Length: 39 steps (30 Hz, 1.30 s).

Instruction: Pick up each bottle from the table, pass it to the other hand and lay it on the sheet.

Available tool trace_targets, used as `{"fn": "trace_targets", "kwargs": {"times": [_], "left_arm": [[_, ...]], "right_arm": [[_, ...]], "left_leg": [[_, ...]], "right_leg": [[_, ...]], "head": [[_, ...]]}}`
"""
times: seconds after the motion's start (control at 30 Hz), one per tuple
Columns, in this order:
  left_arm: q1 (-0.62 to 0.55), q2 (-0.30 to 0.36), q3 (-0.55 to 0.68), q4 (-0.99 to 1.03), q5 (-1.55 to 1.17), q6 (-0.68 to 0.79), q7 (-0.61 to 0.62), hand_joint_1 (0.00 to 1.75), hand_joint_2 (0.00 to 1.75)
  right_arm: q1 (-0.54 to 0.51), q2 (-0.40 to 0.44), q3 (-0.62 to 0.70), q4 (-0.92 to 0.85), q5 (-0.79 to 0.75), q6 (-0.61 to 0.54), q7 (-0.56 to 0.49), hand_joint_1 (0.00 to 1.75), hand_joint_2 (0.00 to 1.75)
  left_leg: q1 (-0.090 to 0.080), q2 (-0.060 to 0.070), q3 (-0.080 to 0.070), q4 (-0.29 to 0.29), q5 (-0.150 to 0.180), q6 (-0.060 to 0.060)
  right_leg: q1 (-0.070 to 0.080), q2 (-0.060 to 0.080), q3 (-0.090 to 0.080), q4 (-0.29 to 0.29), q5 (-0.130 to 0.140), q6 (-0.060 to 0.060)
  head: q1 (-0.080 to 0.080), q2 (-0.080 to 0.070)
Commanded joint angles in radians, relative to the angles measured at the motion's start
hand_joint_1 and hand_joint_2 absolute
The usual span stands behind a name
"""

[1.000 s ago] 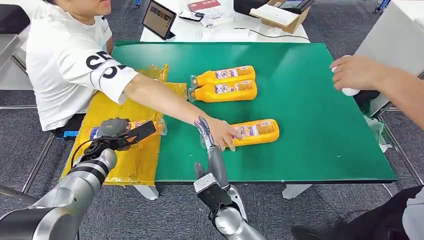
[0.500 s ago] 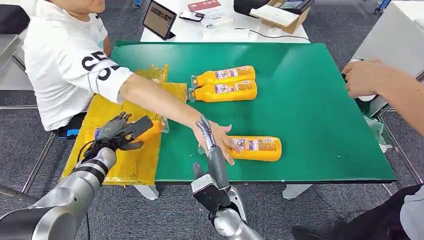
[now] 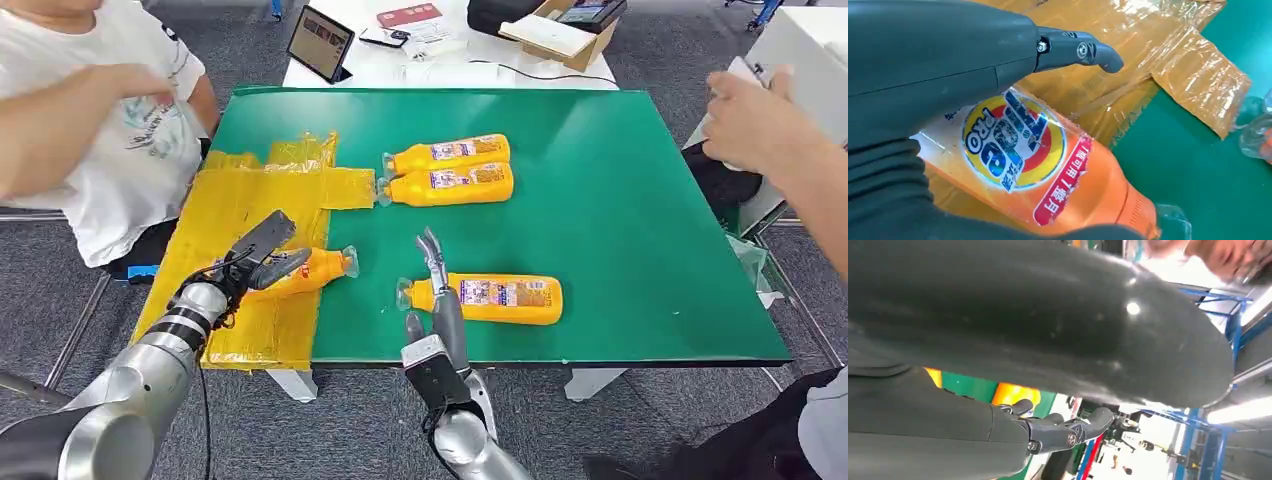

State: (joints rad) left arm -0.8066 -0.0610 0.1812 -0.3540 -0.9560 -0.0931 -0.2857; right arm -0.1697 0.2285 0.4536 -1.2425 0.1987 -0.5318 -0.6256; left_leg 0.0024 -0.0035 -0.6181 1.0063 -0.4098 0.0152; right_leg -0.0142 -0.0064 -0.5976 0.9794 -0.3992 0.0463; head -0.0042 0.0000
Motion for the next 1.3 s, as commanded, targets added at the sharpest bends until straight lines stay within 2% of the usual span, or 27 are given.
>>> {"fn": "trace_targets", "kwargs": {"times": [0.03, 0.1, 0.23, 0.27, 0.3, 0.33, 0.37, 0.5, 0.63, 0.7, 0.73, 0.8, 0.83, 0.93, 0.97, 1.07, 1.1, 1.13, 1.17, 1.3], "left_arm": [[0.002, 0.002, 0.000, -0.006, 0.083, 0.083, -0.050, 0.00, 0.00], [0.045, -0.040, 0.042, -0.096, 0.171, 0.354, -0.179, 0.00, 0.00], [0.070, -0.062, 0.033, -0.121, 0.206, 0.479, -0.240, 0.00, 0.00], [0.106, -0.080, 0.025, -0.190, 0.245, 0.770, -0.384, 0.00, 1.75], [0.203, -0.143, 0.162, -0.441, 0.092, 0.791, -0.412, 0.00, 1.75], [0.310, -0.222, 0.187, -0.818, -0.067, 0.791, -0.412, 0.00, 1.75], [0.351, -0.241, 0.151, -0.970, -0.036, 0.791, -0.412, 0.00, 1.75], [0.367, -0.248, 0.136, -0.983, -0.005, 0.791, -0.412, 0.00, 1.75], [0.482, -0.278, 0.027, -1.099, 0.123, 0.791, -0.412, 0.00, 1.75], [0.534, -0.280, -0.024, -1.101, 0.191, 0.791, -0.412, 0.00, 1.75], [0.559, -0.286, -0.038, -1.112, 0.204, 0.791, -0.412, 0.00, 1.75], [0.577, -0.283, -0.066, -1.097, 0.265, 0.791, -0.412, 0.00, 1.75], [0.607, -0.284, -0.097, -1.086, 0.275, 0.791, -0.412, 0.00, 1.75], [0.627, -0.283, -0.139, -1.027, 0.367, 0.791, -0.412, 0.00, 1.75], [0.642, -0.260, -0.173, -1.007, 0.425, 0.791, -0.412, 0.00, 1.75], [0.635, -0.244, -0.218, -0.920, 0.544, 0.791, -0.412, 0.00, 1.75], [0.621, -0.221, -0.224, -0.893, 0.560, 0.791, -0.412, 0.00, 1.75], [0.634, -0.249, -0.236, -0.865, 0.545, 0.791, -0.412, 0.00, 1.75], [0.624, -0.236, -0.280, -0.813, 0.645, 0.791, -0.412, 0.00, 1.75], [0.605, -0.219, -0.371, -0.727, 0.749, 0.791, -0.412, 0.00, 1.75]], "right_arm": [[-0.022, -0.003, -0.038, 0.082, -0.012, 0.019, -0.001, 0.00, 0.00], [-0.024, -0.006, -0.030, 0.088, 0.001, 0.021, 0.006, 0.00, 0.00], [-0.025, -0.006, -0.019, 0.099, 0.009, 0.021, 0.005, 0.00, 0.00], [-0.029, -0.014, 0.000, 0.110, 0.032, 0.021, 0.014, 0.00, 0.00], [-0.034, -0.023, 0.015, 0.122, 0.054, 0.015, 0.020, 0.00, 1.75], [-0.041, -0.040, 0.036, 0.139, 0.081, 0.008, 0.032, 0.00, 1.75], [-0.051, -0.059, 0.053, 0.154, 0.098, 0.019, 0.053, 0.00, 1.75], [-0.057, -0.070, 0.059, 0.161, 0.105, 0.032, 0.068, 0.00, 1.75], [-0.123, -0.178, 0.093, 0.164, 0.268, 0.090, 0.254, 0.00, 1.75], [-0.137, -0.216, 0.078, 0.139, 0.327, 0.127, 0.304, 0.00, 1.75], [-0.140, -0.237, 0.063, 0.131, 0.347, 0.132, 0.329, 0.00, 1.75], [-0.142, -0.246, 0.050, 0.119, 0.385, 0.151, 0.355, 0.00, 1.75], [-0.166, -0.296, 0.099, 0.116, 0.390, 0.155, 0.417, 0.00, 1.75], [-0.139, -0.307, 0.028, 0.068, 0.490, 0.240, 0.495, 0.00, 1.75], [-0.154, -0.331, 0.011, 0.052, 0.494, 0.294, 0.514, 0.00, 1.75], [-0.160, -0.352, -0.008, 0.056, 0.516, 0.329, 0.567, 0.00, 1.75], [-0.182, -0.352, 0.001, 0.094, 0.524, 0.336, 0.578, 0.00, 1.75], [-0.188, -0.366, -0.030, 0.098, 0.527, 0.372, 0.574, 0.00, 1.75], [-0.197, -0.359, -0.052, 0.121, 0.512, 0.381, 0.576, 0.00, 1.75], [-0.233, -0.352, -0.061, 0.213, 0.522, 0.405, 0.583, 0.00, 1.75]], "left_leg": [[0.000, 0.000, 0.002, -0.001, -0.001, -0.001], [0.001, 0.001, 0.004, -0.001, -0.002, -0.001], [0.001, 0.000, 0.003, 0.000, -0.002, -0.001], [0.001, 0.000, 0.002, -0.001, -0.001, -0.001], [0.000, 0.000, 0.002, -0.001, -0.001, 0.000], [0.000, 0.000, 0.003, -0.001, -0.002, -0.001], [0.000, -0.001, -0.001, -0.001, 0.000, 0.000], [0.001, 0.000, -0.001, 0.002, -0.003, 0.000], [0.000, 0.006, 0.000, 0.001, -0.004, 0.000], [0.000, 0.005, 0.000, -0.001, -0.004, -0.001], [-0.001, 0.001, -0.002, -0.001, -0.002, 0.000], [-0.001, -0.002, -0.002, -0.001, -0.002, 0.000], [-0.001, -0.002, -0.001, 0.000, -0.003, 0.000], [-0.002, 0.000, -0.002, -0.001, -0.002, 0.000], [-0.001, -0.001, -0.001, 0.000, -0.003, 0.000], [-0.002, -0.003, -0.002, -0.001, -0.002, 0.000], [-0.002, -0.002, 0.000, -0.001, -0.003, 0.000], [-0.002, -0.001, -0.001, -0.001, -0.002, 0.000], [-0.002, -0.001, 0.000, -0.001, -0.002, 0.000], [-0.002, -0.001, -0.002, -0.001, -0.001, 0.000]], "right_leg": [[0.001, 0.000, 0.002, -0.001, -0.001, -0.001], [0.001, 0.001, 0.003, -0.001, -0.002, -0.002], [0.001, 0.000, 0.003, -0.001, -0.002, -0.002], [0.001, 0.000, 0.002, -0.001, -0.002, -0.001], [0.000, 0.000, 0.001, -0.001, -0.001, -0.001], [0.000, 0.000, 0.003, -0.002, -0.002, -0.001], [0.000, -0.001, 0.000, -0.002, -0.001, 0.000], [0.001, -0.001, -0.001, -0.001, -0.002, -0.001], [0.000, 0.006, -0.001, -0.001, -0.001, -0.001], [0.000, 0.004, -0.001, -0.002, -0.001, -0.001], [-0.001, 0.000, -0.002, -0.002, -0.001, 0.000], [-0.001, -0.002, -0.002, -0.002, -0.001, 0.000], [-0.001, -0.001, -0.001, -0.002, -0.002, -0.001], [-0.002, 0.000, -0.003, -0.002, -0.001, 0.000], [-0.001, 0.000, 0.000, -0.002, -0.002, 0.000], [-0.002, -0.003, -0.002, -0.002, -0.001, 0.000], [-0.001, -0.002, 0.001, -0.002, -0.002, -0.001], [-0.002, -0.001, -0.002, -0.002, -0.001, 0.000], [-0.002, -0.001, 0.000, -0.002, -0.001, -0.001], [-0.002, -0.001, -0.002, -0.002, 0.000, 0.000]], "head": [[0.000, 0.000], [0.000, 0.000], [0.000, 0.000], [0.000, 0.000], [0.000, 0.000], [0.000, 0.000], [0.000, 0.000], [0.000, 0.000], [0.000, 0.000], [-0.001, 0.000], [0.000, 0.000], [0.000, 0.000], [0.000, 0.000], [0.000, 0.000], [0.000, 0.000], [0.000, 0.000], [-0.001, 0.000], [0.000, 0.000], [-0.001, 0.000], [-0.001, 0.000]]}}
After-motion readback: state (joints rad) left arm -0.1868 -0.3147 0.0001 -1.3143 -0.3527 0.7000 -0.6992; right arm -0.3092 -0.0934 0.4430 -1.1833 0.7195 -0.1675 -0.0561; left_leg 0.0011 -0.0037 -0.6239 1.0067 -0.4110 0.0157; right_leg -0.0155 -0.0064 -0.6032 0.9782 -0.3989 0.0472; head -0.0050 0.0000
